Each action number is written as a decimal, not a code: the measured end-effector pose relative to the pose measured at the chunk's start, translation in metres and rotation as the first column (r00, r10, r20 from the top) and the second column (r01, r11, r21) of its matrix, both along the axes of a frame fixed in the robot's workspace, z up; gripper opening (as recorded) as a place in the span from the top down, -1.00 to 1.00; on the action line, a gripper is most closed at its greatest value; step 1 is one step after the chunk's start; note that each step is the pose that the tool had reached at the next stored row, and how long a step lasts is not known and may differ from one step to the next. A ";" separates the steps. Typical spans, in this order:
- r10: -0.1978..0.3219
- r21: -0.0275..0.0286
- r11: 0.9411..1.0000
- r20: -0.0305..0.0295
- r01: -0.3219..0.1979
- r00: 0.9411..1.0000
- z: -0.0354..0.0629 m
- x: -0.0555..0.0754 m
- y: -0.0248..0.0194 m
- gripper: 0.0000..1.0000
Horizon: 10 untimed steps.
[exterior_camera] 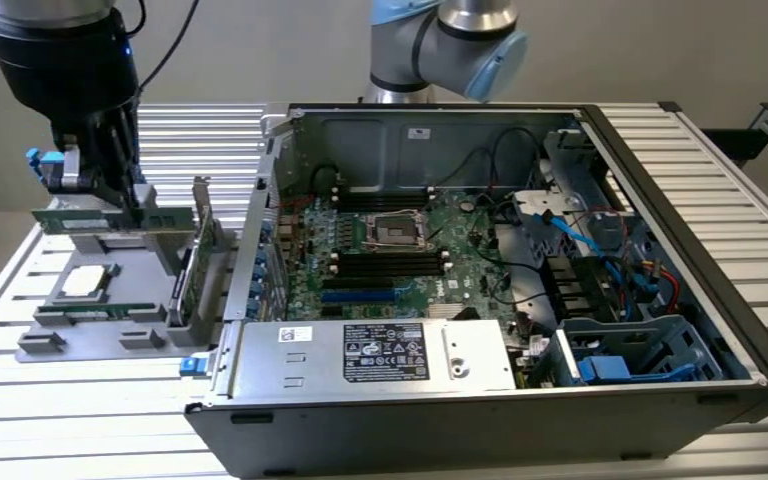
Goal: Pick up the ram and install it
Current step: 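Pick up the ram and move it above insertion slot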
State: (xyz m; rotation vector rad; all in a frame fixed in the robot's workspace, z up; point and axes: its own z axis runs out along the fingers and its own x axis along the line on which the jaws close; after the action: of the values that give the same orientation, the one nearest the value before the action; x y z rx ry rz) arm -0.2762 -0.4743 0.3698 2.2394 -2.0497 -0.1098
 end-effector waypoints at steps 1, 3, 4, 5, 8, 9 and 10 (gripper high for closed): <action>0.000 0.000 1.000 -0.001 0.000 1.000 0.0039 0.002 0.0004 0.71; 0.000 0.000 1.000 -0.003 0.000 1.000 0.0110 0.006 0.0012 0.71; 0.000 0.000 1.000 -0.003 0.000 1.000 0.0137 0.008 0.0017 0.71; 0.000 0.000 1.000 -0.003 0.000 1.000 0.0155 0.011 0.0022 0.71; 0.000 0.000 1.000 -0.004 0.000 1.000 0.0197 0.018 0.0041 0.71; 0.000 0.000 1.000 -0.003 0.000 1.000 0.0210 0.021 0.0048 0.71; 0.000 0.000 1.000 -0.004 0.000 1.000 0.0221 0.024 0.0055 0.71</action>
State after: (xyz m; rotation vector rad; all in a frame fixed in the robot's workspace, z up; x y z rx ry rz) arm -0.2524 -0.4688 0.3919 2.2376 -2.0479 -0.1138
